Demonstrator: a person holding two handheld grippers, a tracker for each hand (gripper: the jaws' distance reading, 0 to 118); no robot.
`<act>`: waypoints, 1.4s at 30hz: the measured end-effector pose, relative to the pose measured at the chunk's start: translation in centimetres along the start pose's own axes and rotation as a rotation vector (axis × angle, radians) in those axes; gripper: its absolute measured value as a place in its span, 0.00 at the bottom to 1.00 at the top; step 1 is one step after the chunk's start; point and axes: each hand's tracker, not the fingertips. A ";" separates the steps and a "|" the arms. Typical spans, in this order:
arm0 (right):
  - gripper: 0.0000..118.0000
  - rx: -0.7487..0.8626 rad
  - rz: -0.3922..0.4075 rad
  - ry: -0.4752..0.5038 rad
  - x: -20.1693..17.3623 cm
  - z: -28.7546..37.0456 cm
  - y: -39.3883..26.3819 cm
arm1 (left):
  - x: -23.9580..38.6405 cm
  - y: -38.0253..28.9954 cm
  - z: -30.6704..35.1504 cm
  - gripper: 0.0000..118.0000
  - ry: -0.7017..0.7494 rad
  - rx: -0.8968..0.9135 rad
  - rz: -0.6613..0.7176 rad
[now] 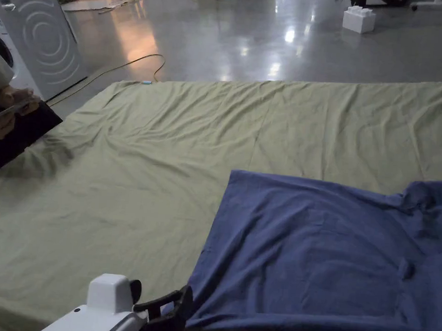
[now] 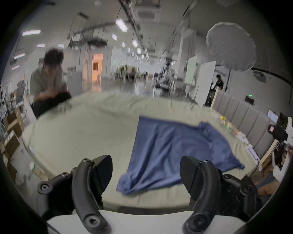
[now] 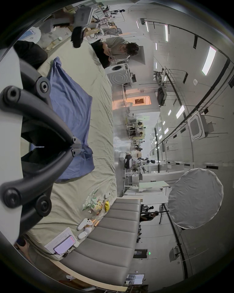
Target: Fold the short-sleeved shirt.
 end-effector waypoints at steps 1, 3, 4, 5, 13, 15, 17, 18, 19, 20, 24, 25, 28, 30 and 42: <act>0.00 -0.007 0.001 -0.002 -0.1 -0.1 -0.2 | -0.8 -0.6 -1.4 0.73 -0.005 -0.049 0.022; 0.00 -0.033 -0.006 -0.006 -0.2 -0.5 -0.5 | -2.4 -1.7 -4.1 0.71 0.016 -0.111 0.098; 0.00 -0.046 -0.011 -0.006 -0.2 -0.7 -0.6 | -3.1 -2.0 -5.3 0.68 -0.001 -0.148 0.127; 0.00 -0.055 -0.012 -0.008 -0.2 -0.9 -0.8 | -3.7 -2.2 -6.4 0.65 0.014 -0.171 0.137; 0.00 -0.118 -0.041 -0.025 0.1 -1.9 -1.6 | -3.6 -2.4 -10.9 0.17 0.001 -0.316 0.015; 0.00 -0.133 -0.040 -0.033 0.4 -2.1 -1.8 | -3.1 -2.6 -11.8 0.10 -0.007 -0.362 0.025; 0.00 -0.147 -0.037 -0.048 0.8 -2.3 -2.0 | -2.9 -2.4 -12.3 0.09 0.013 -0.379 0.019; 0.00 -0.152 -0.033 -0.059 1.4 -2.5 -2.5 | -2.8 -2.2 -12.4 0.09 0.021 -0.390 0.019; 0.00 -0.164 -0.027 -0.087 2.1 -2.7 -2.8 | -2.7 -2.0 -12.6 0.09 0.021 -0.404 0.016; 0.00 -0.205 -0.022 -0.141 2.7 -3.3 -3.1 | -2.5 -2.1 -12.8 0.09 0.023 -0.424 -0.009; 0.00 -0.435 -0.098 -0.207 7.0 -7.8 -7.0 | -1.1 -2.2 -13.5 0.08 0.053 -0.446 -0.101; 0.04 -0.458 -0.126 -0.194 7.8 -8.6 -8.1 | -1.1 -2.2 -13.4 0.08 0.054 -0.449 -0.110; 0.73 -0.521 -0.161 -0.163 9.3 -10.4 -10.9 | -0.6 -2.1 -13.0 0.08 0.051 -0.450 -0.105; 0.66 -0.535 -0.152 -0.153 9.5 -11.1 -11.9 | -0.6 -2.1 -12.9 0.08 0.050 -0.446 -0.095; 0.05 -0.644 -0.080 -0.138 9.2 -14.0 -13.5 | 0.1 -1.7 -12.5 0.08 0.059 -0.443 -0.090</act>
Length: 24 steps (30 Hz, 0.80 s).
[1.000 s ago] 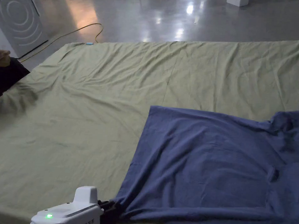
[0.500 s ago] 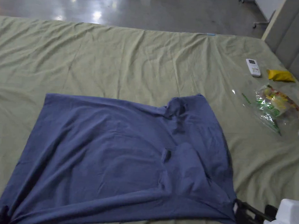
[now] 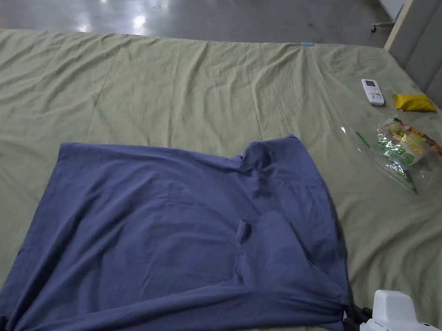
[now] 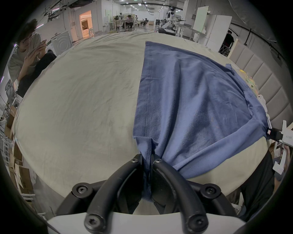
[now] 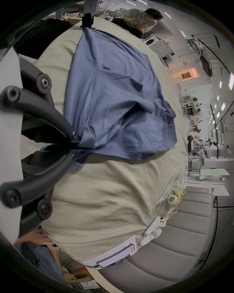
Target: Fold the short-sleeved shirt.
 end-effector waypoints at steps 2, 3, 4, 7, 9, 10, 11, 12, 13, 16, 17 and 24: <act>0.04 0.003 -0.004 0.002 0.1 0.0 -0.1 | -0.4 0.1 -0.1 0.08 -0.008 -0.002 0.003; 0.04 0.009 -0.015 0.007 0.3 0.1 -0.2 | -0.5 0.2 0.0 0.08 -0.013 -0.005 0.010; 0.04 0.008 -0.019 0.009 0.3 0.1 -0.2 | -0.5 0.3 0.2 0.08 -0.016 -0.005 0.017; 0.03 0.058 -0.078 0.042 0.8 1.3 0.3 | -0.8 0.6 1.1 0.08 -0.031 0.007 0.040; 0.03 0.095 -0.126 0.080 1.0 2.4 1.5 | -1.7 1.7 2.0 0.07 -0.120 0.036 0.124; 0.03 0.120 -0.129 0.087 1.0 2.9 2.4 | -2.0 2.6 2.7 0.07 -0.154 0.094 0.154; 0.03 0.148 -0.128 0.098 1.0 3.2 3.5 | -2.1 3.9 3.5 0.07 -0.167 0.137 0.171; 0.03 0.172 -0.122 0.101 1.0 3.5 4.9 | -2.1 5.5 4.2 0.07 -0.176 0.173 0.175; 0.03 0.190 -0.125 0.106 0.9 3.6 6.2 | -1.3 7.0 5.4 0.07 -0.172 0.208 0.173; 0.03 0.231 -0.130 0.092 1.0 2.0 10.6 | -1.9 12.3 5.3 0.07 -0.165 0.255 0.235; 0.03 0.228 -0.131 0.074 1.0 1.0 11.9 | -2.2 14.1 4.8 0.07 -0.150 0.265 0.256; 0.03 0.109 -0.130 0.023 0.6 -8.0 18.0 | -2.6 20.8 -3.5 0.07 -0.102 0.185 0.320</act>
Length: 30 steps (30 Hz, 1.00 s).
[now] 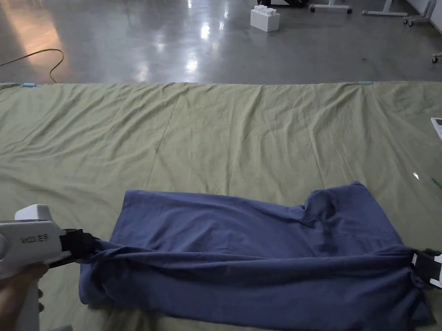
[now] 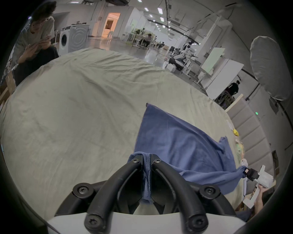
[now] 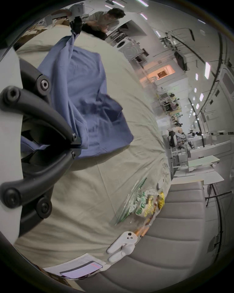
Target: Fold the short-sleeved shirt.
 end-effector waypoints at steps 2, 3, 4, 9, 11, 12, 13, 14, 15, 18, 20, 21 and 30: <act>0.05 -0.022 0.001 0.000 -0.2 -2.4 0.0 | -0.2 -0.1 -2.3 0.11 0.025 -0.017 0.049; 0.13 -0.027 0.000 -0.009 -0.2 -3.4 -0.3 | -0.4 -0.2 -3.1 0.23 0.039 0.001 0.085; 0.41 -0.038 -0.007 -0.040 0.1 -4.3 -0.4 | -0.7 -0.3 -3.6 0.50 0.064 0.015 0.103; 0.70 0.045 -0.043 -0.019 1.8 -1.5 -1.1 | -1.4 -0.8 0.4 0.79 0.040 0.161 0.062; 0.70 0.132 -0.060 0.011 2.1 2.2 -1.2 | -0.7 -1.1 4.7 0.79 0.001 0.274 -0.016; 0.70 0.182 -0.051 0.040 2.0 4.8 -1.1 | -0.1 -1.5 7.4 0.79 -0.032 0.331 -0.066; 0.70 0.235 -0.046 0.060 1.9 7.2 -1.3 | 0.6 -1.9 9.9 0.79 -0.058 0.371 -0.114; 0.70 0.296 -0.036 0.072 1.6 10.1 -1.5 | 1.6 -2.8 12.8 0.79 -0.064 0.434 -0.175; 0.70 0.360 -0.019 0.089 1.2 13.0 -1.9 | 2.6 -4.0 15.9 0.79 -0.073 0.498 -0.236; 0.70 0.535 0.024 0.122 -0.4 20.9 -3.4 | 5.0 -7.5 23.1 0.79 -0.092 0.609 -0.370; 0.70 0.613 0.095 0.100 -2.1 25.1 -4.9 | 6.7 -10.0 27.3 0.78 -0.072 0.644 -0.432; 0.70 0.686 0.147 0.091 -3.0 27.1 -5.8 | 7.7 -11.4 29.1 0.76 -0.082 0.681 -0.467; 0.32 0.763 0.200 0.228 -5.8 34.2 -9.7 | 10.0 -17.9 35.3 0.09 -0.110 0.834 -0.451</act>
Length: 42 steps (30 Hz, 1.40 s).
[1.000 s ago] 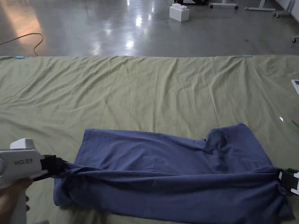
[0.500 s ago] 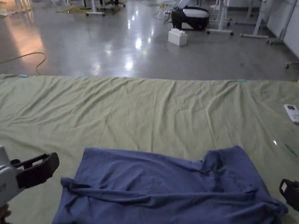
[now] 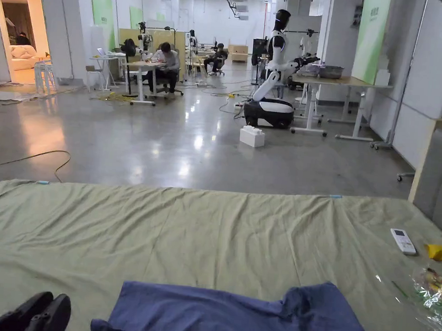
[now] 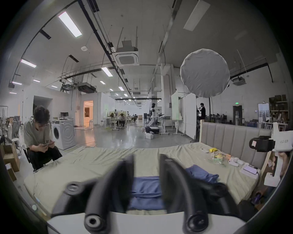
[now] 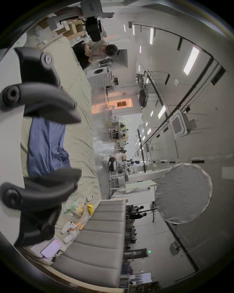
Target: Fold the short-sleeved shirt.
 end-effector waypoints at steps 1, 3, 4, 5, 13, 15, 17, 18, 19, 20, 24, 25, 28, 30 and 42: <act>0.15 0.008 0.016 0.022 -0.2 0.1 0.2 | 0.2 -0.1 0.2 0.07 -0.003 -0.010 -0.012; 0.05 -0.014 -0.022 0.030 -0.6 0.4 0.0 | 0.3 -0.4 0.8 0.01 -0.008 -0.025 -0.008; 0.01 -0.015 -0.023 0.030 -0.8 0.3 0.0 | 0.3 -0.5 1.0 0.00 -0.011 -0.030 -0.001; 0.00 -0.022 -0.024 0.028 -0.9 0.1 -0.1 | 0.5 -0.8 1.3 0.00 -0.013 -0.024 0.000; 0.00 -0.051 -0.049 -0.014 -0.6 -0.5 -0.9 | 0.7 -0.9 1.5 0.00 -0.009 -0.023 -0.017; 0.00 -0.056 -0.051 -0.015 -0.8 -0.5 -0.9 | 0.4 -0.8 1.1 0.00 -0.016 -0.034 -0.011; 0.00 -0.062 -0.055 -0.016 -0.7 -0.8 -1.3 | 0.0 -1.1 0.3 0.00 -0.029 -0.049 0.002; 0.00 -0.069 -0.057 -0.014 -0.7 -0.9 -1.6 | -0.2 -1.4 -0.5 0.00 -0.039 -0.088 0.011; 0.00 -0.080 -0.060 -0.014 -0.6 -1.1 -1.8 | -0.5 -1.8 -1.0 0.00 -0.035 -0.094 0.009; 0.00 -0.092 -0.064 -0.015 -0.5 -1.3 -2.1 | -1.0 -2.3 -2.0 0.00 -0.038 -0.115 0.014; 0.00 -0.132 -0.092 -0.002 -0.1 -2.1 -3.5 | -3.7 -7.2 -7.6 0.07 -0.064 -0.280 0.132; 0.00 -0.163 -0.096 0.009 -0.6 -1.3 -2.6 | -4.3 -8.5 -9.2 0.24 -0.056 -0.335 0.161; 0.00 -0.206 -0.109 0.011 -1.7 -2.0 -1.5 | -6.5 -13.7 -14.9 0.73 -0.060 -0.487 0.274; 0.00 -0.253 -0.119 0.000 0.7 -2.9 -6.3 | -7.7 -17.1 -18.5 0.73 -0.050 -0.555 0.299; 0.00 -0.361 -0.137 -0.067 3.2 -5.2 -8.3 | -11.0 -27.6 -30.5 0.27 0.085 -0.861 0.355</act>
